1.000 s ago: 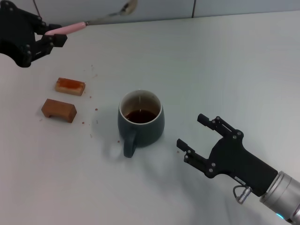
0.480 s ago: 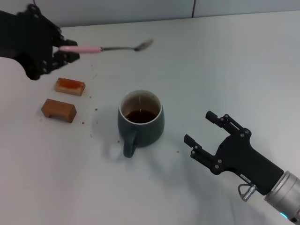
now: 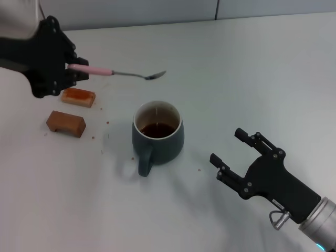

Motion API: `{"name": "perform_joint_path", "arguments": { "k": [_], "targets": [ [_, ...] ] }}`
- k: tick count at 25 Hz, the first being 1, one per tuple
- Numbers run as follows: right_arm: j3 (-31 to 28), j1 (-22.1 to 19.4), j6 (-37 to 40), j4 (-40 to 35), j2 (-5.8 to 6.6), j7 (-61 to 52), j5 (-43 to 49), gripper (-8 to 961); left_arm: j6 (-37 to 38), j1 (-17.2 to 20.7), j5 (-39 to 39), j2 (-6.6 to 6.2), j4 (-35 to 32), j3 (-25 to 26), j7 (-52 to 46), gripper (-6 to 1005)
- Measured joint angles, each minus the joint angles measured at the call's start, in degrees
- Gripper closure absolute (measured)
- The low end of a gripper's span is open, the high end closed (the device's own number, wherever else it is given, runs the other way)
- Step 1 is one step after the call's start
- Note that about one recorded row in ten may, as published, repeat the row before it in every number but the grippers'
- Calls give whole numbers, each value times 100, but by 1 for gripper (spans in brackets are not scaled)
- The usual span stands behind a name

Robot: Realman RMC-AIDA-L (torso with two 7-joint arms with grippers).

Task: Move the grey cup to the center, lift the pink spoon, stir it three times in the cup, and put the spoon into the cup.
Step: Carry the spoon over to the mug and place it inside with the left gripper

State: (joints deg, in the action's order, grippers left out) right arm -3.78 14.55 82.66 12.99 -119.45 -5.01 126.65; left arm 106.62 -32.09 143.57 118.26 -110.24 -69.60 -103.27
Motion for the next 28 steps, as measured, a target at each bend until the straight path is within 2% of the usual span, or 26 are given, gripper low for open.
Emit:
{"name": "perform_joint_path", "arguments": {
  "k": [7, 15, 17, 28],
  "targets": [
    [0, -25, -5, 23, -8, 0, 0, 198, 145, 90, 304, 20, -191, -560, -3, 875],
    [0, -35, -4, 50, -8, 0, 0, 197, 87, 114, 572, 35, -185, -933, -43, 874],
    [0, -35, -3, 55, -8, 0, 0, 197, 54, 107, 826, 41, -170, -1166, -70, 874],
    [0, -32, 61, 55, -1, 0, 2, 198, -17, 15, 978, 62, -83, -1568, -148, 874]
  ]
}}
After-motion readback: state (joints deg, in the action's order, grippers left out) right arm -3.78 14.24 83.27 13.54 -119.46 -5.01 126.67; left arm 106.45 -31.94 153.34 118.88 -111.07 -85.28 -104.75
